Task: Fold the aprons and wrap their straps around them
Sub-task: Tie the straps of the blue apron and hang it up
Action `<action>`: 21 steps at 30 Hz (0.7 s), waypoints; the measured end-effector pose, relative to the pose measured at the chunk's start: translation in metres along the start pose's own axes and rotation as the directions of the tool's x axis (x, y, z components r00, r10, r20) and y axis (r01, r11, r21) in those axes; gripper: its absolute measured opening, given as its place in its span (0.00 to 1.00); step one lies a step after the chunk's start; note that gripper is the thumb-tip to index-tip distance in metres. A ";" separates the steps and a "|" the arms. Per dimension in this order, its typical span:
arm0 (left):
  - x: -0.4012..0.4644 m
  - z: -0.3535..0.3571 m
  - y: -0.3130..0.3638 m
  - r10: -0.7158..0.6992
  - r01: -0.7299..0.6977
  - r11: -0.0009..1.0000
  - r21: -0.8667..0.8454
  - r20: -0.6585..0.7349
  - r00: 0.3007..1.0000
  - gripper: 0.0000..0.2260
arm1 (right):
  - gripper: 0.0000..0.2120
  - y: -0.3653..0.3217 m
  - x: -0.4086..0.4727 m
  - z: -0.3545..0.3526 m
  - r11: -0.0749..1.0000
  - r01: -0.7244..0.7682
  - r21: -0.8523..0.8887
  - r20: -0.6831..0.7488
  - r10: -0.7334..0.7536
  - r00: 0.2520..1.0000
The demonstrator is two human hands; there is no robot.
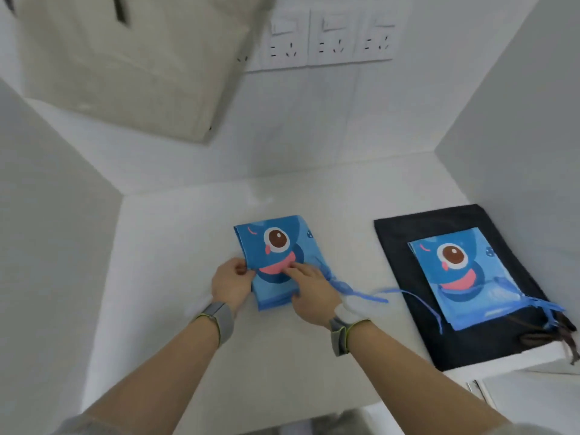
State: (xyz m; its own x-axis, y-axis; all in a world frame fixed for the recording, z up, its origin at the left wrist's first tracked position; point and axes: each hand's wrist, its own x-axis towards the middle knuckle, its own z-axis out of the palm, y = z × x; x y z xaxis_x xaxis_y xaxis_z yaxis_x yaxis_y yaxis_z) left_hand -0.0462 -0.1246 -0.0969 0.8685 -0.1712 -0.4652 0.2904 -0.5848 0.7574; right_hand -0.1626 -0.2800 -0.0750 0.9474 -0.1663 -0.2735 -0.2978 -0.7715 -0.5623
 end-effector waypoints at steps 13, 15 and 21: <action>-0.026 -0.102 -0.056 -0.034 0.035 0.999 0.022 -0.049 0.998 0.08 | 0.23 -0.082 0.018 0.034 0.962 -0.035 0.270 -0.131 0.073 0.989; -0.034 -0.097 -0.049 0.028 -0.021 0.998 0.059 -0.116 0.993 0.07 | 0.20 -0.064 0.017 0.017 0.944 -0.121 0.307 -0.252 0.203 0.946; -0.029 -0.040 -0.017 0.268 -0.277 0.953 0.121 0.089 0.959 0.09 | 0.12 -0.003 0.008 0.008 0.871 -0.471 0.141 -0.127 0.488 0.863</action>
State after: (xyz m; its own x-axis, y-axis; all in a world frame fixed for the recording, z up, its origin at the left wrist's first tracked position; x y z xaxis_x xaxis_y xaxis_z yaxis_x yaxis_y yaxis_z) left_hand -0.0605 -0.0776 -0.0780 0.8751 -0.3916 -0.2844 -0.0126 -0.6059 0.7955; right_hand -0.1547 -0.2739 -0.0818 0.6876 -0.5982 -0.4114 -0.7224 -0.5067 -0.4705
